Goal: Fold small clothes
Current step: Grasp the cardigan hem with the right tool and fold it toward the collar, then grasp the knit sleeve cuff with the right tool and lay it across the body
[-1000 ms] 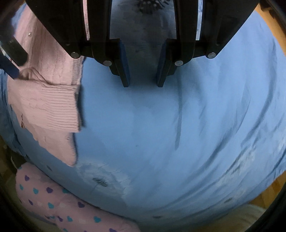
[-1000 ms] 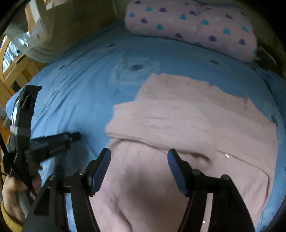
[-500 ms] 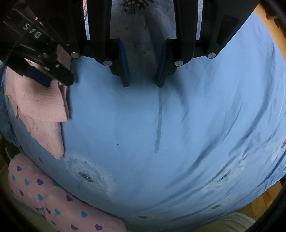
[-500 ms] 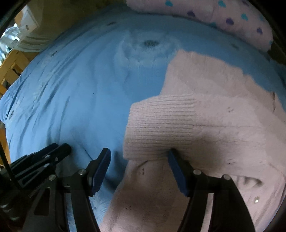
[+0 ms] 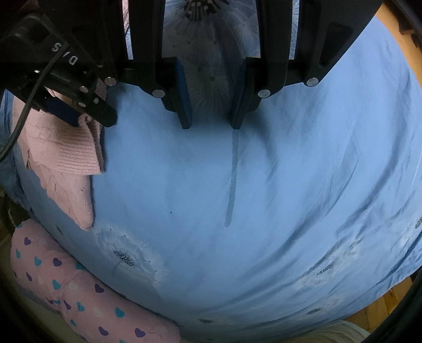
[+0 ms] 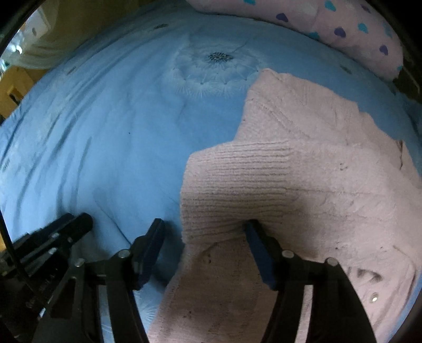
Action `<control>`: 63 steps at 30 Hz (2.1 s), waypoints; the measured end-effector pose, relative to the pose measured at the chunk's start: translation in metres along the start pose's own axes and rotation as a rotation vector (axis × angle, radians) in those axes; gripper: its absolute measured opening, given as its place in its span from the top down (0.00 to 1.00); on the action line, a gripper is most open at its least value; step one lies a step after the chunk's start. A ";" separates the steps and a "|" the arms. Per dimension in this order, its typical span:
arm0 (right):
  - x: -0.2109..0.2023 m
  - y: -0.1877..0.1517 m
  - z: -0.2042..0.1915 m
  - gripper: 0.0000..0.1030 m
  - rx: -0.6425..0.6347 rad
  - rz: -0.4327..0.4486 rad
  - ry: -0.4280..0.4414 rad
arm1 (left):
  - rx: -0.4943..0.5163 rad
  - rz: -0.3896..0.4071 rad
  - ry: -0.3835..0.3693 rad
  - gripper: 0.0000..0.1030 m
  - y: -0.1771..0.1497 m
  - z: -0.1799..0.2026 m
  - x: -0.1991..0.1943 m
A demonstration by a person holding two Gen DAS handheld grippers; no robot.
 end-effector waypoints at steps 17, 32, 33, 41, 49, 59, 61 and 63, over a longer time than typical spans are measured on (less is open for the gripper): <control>-0.052 -0.002 0.042 0.85 0.045 0.080 0.165 | 0.038 0.027 -0.027 0.77 0.003 0.020 -0.003; -0.147 -0.003 0.162 0.86 0.196 0.267 0.118 | 0.036 0.061 -0.083 0.77 0.004 0.036 -0.009; -0.150 -0.004 0.170 0.86 0.202 0.272 0.113 | 0.039 0.064 -0.084 0.77 0.004 0.037 -0.009; -0.181 -0.035 0.241 0.86 0.246 0.322 0.011 | 0.073 0.108 -0.105 0.77 0.005 0.052 -0.016; -0.163 -0.097 0.327 0.86 0.370 0.251 -0.051 | 0.143 0.144 -0.168 0.77 0.011 0.093 -0.030; -0.104 -0.159 0.370 0.82 0.473 0.076 -0.002 | 0.318 0.118 -0.185 0.77 0.015 0.182 -0.015; -0.103 -0.168 0.375 0.81 0.465 0.038 -0.008 | 0.360 0.106 -0.178 0.77 0.015 0.196 -0.003; -0.110 -0.172 0.378 0.80 0.459 0.033 -0.003 | 0.376 0.087 -0.176 0.77 0.012 0.201 0.008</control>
Point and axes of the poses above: each gripper's, at about its wrist camera, not at the fingertips, and x roughly the way its jaws point, z to its right, y to its top, the point moved 3 cm from there along x, roughly the way its jaws point
